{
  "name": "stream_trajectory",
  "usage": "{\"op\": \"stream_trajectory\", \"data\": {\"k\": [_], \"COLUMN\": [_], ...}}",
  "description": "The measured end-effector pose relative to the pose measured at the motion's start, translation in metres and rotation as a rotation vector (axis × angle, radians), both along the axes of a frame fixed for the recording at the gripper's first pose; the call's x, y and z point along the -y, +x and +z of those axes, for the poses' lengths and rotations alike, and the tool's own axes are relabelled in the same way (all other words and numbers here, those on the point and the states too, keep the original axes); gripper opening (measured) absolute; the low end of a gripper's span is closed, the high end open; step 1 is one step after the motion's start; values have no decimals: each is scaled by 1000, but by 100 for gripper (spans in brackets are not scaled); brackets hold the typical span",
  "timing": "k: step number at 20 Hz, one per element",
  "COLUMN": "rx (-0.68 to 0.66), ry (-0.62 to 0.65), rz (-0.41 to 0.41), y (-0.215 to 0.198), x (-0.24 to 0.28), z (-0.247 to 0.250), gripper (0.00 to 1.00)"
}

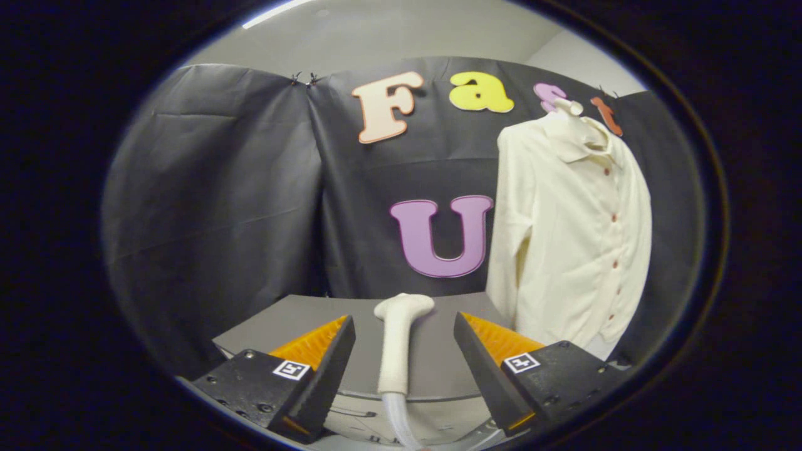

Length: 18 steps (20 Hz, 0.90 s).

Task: Iron the clothes twice with a garment steamer, once on the left side and once on the right side.

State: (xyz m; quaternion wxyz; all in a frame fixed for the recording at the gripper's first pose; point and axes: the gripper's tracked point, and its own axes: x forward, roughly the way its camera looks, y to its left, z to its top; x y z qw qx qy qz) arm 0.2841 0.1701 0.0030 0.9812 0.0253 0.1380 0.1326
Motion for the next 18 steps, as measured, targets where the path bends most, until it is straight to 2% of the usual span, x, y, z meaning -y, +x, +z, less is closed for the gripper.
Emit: {"op": "stream_trajectory", "data": {"k": [2, 4, 7, 10, 13, 15, 17, 18], "rx": [-56, -107, -224, -394, -482, -488, -513, -526], "ry": [-53, -126, -122, -102, -137, -180, -206, -215], "rz": [8, -18, -38, 10, -1, -19, 5, 18], "y": [24, 48, 77, 76, 72, 74, 66, 67], "x": [-13, -12, -13, -19, -20, -22, -27, -28], "z": [-20, -43, -71, -97, -110, -111, -115, -125], "gripper": [97, 97, 97, 97, 94, 94, 91, 86]}}
